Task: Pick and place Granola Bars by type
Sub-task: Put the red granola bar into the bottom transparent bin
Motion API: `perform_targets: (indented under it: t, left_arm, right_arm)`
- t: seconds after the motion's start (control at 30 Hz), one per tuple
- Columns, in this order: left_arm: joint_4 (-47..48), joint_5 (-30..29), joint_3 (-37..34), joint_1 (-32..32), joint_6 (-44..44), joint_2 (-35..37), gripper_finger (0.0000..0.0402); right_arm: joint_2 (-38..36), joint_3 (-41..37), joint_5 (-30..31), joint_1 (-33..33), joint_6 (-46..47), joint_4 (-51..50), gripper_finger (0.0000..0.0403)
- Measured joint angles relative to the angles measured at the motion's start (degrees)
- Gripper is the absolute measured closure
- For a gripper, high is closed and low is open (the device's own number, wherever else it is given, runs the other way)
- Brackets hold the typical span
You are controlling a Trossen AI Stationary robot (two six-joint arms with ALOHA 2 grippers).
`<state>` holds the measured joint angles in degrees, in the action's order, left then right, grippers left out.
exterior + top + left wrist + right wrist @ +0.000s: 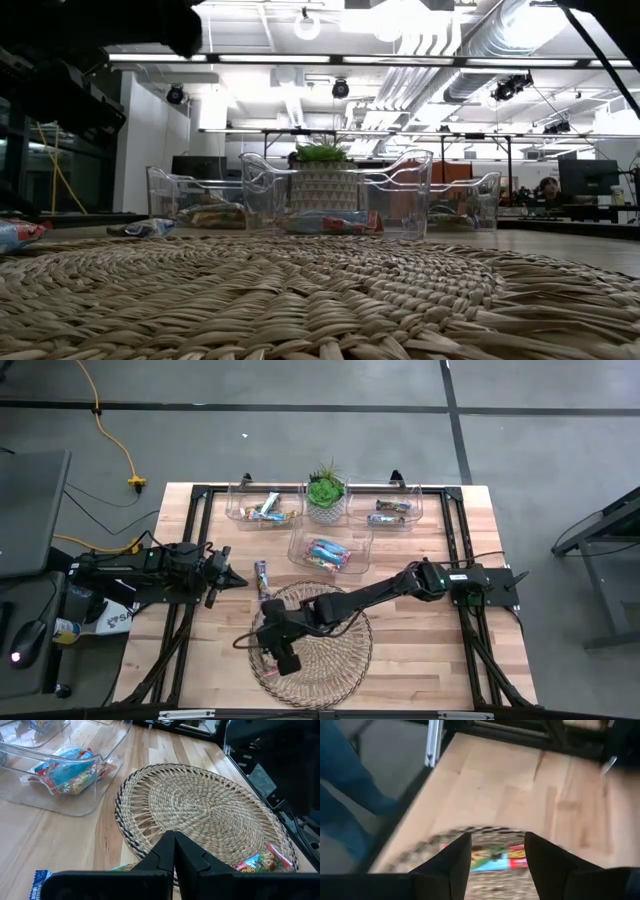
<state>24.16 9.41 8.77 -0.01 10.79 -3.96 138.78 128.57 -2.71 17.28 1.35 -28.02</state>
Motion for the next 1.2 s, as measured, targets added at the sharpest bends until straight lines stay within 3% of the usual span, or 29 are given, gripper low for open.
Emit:
perform_targets:
  t: [0.13, 0.23, 0.33, 0.57, 0.7, 0.93, 1.2]
  left_arm:
    - [0.02, 0.00, -0.02, 0.00, 0.00, -0.01, 0.0401]
    - [0.00, 0.00, -0.01, 0.00, 0.00, -0.01, 0.0401]
    - [0.00, 0.00, 0.00, 0.00, 0.00, 0.00, 0.0401]
    - [-0.01, 0.00, -0.02, 0.00, 0.00, 0.01, 0.0401]
    - [0.00, 0.00, -0.01, 0.00, 0.00, -0.01, 0.0401]
    - [-0.02, 0.00, 0.00, 0.00, 0.00, -0.01, 0.0401]
    - [0.01, 0.00, -0.01, 0.00, 0.00, 0.01, 0.0401]
  right_arm:
    - [0.00, 0.00, 2.47, 0.02, -8.10, 0.40, 0.0235]
    - [0.00, 0.00, 2.74, -0.37, -7.13, 0.42, 0.0235]
    - [0.23, 0.00, 3.09, -1.02, 2.47, 1.13, 0.0235]
    - [0.79, 0.00, 2.17, -2.32, 34.62, 2.58, 0.0235]
    - [1.15, 0.00, 0.55, -2.01, 47.30, 2.81, 0.0235]
    - [2.67, 0.04, 0.27, -0.20, 54.31, 2.54, 0.0247]
    - [7.21, -0.04, -5.91, -0.71, 64.16, 2.74, 0.0256]
